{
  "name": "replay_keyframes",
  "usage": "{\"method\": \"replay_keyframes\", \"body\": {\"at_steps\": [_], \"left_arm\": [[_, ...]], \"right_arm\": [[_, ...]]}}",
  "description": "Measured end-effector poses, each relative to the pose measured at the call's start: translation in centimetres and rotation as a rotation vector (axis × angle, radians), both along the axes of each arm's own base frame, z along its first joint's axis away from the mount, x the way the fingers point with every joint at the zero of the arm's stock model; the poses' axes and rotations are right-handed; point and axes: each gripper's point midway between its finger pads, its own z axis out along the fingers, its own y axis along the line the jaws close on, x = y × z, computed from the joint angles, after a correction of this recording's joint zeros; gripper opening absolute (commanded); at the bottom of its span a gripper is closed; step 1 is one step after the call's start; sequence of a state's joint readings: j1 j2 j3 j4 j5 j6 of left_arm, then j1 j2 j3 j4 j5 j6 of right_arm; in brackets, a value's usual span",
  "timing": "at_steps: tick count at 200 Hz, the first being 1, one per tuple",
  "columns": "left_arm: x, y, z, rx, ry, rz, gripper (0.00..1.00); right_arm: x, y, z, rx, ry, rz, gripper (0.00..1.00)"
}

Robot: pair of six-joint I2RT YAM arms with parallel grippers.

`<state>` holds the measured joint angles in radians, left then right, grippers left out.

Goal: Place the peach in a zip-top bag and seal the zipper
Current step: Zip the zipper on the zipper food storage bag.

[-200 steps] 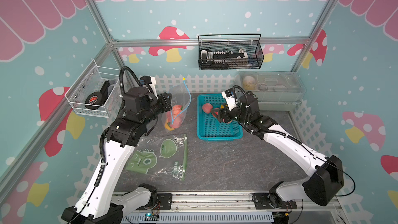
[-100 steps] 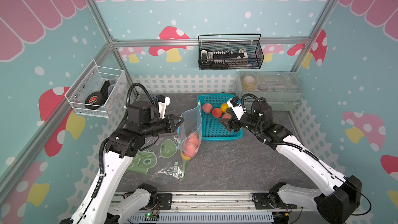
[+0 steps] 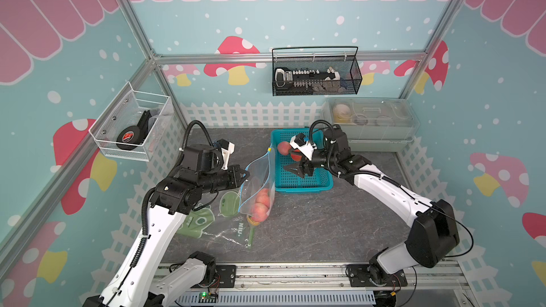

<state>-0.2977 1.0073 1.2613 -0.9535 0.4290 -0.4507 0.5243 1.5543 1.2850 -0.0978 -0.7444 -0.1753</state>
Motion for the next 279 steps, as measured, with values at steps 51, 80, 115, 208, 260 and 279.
{"method": "replay_keyframes", "body": {"at_steps": [51,80,115,208,260,279], "left_arm": [[0.1,0.2,0.5,0.011,-0.017,0.003,0.0],[0.2,0.2,0.5,0.014,-0.017,0.007,0.0],[0.3,0.2,0.6,0.015,-0.014,0.007,0.0],[0.4,0.2,0.6,0.02,-0.014,0.008,0.0],[0.7,0.6,0.5,0.04,-0.021,0.032,0.0],[0.7,0.8,0.9,0.044,-0.031,0.039,0.0]], "right_arm": [[0.7,2.4,2.8,0.057,-0.013,0.171,0.77],[0.7,3.3,3.3,0.062,0.016,0.253,0.77],[0.8,4.0,2.4,0.046,0.067,0.302,0.77],[-0.4,5.7,1.1,0.03,0.098,0.4,0.56],[-0.7,5.4,0.6,0.015,0.115,0.384,0.11],[-1.2,4.8,0.7,0.014,0.114,0.351,0.06]]}}
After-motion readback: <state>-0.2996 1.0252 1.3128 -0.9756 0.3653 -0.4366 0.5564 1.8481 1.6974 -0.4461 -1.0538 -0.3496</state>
